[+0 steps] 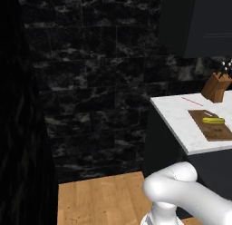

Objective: Place the appropriate cutting tool for cutting the cucumber skin on the cutting board.

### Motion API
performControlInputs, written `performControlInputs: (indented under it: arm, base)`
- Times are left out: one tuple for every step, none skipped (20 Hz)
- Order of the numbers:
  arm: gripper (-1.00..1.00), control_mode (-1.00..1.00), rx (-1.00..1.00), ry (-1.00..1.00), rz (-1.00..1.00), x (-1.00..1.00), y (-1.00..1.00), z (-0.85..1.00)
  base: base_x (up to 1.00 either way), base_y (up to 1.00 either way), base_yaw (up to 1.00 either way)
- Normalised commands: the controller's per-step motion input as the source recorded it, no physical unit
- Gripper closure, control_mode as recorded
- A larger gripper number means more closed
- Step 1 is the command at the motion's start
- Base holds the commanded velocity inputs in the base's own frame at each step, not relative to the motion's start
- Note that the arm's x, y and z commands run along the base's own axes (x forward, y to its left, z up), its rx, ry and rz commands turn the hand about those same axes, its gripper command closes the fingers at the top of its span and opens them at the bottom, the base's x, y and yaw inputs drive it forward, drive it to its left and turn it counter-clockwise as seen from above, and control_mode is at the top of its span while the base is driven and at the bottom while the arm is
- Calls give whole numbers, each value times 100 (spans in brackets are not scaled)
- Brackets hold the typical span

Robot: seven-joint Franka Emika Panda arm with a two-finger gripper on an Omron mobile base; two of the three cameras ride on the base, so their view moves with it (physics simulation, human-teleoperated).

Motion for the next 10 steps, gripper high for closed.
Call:
performControlInputs:
  arm:
    - [100,-100,0,-9,-31,-1,0,72]
    - [100,-100,0,-8,-31,0,1,67]
    - [100,-100,0,-8,-32,0,4,69]
    - [100,-100,0,-8,-33,0,5,71]
    - [100,-100,0,-9,-33,0,4,69]
    - [100,-100,0,-4,-33,0,0,49]
    - [100,-100,0,-3,-32,0,1,42]
    - [100,-100,0,-1,-30,0,0,45]
    - [100,-100,0,-2,-29,3,0,42]
    - [100,-100,0,-1,-26,12,0,45]
  base:
    - [0,0,0]
    - [0,0,0]
    - [0,0,0]
    - [0,0,0]
    - [0,0,0]
    - [0,0,0]
    - [0,0,0]
    - [0,0,0]
    - [0,0,0]
    - [0,0,0]
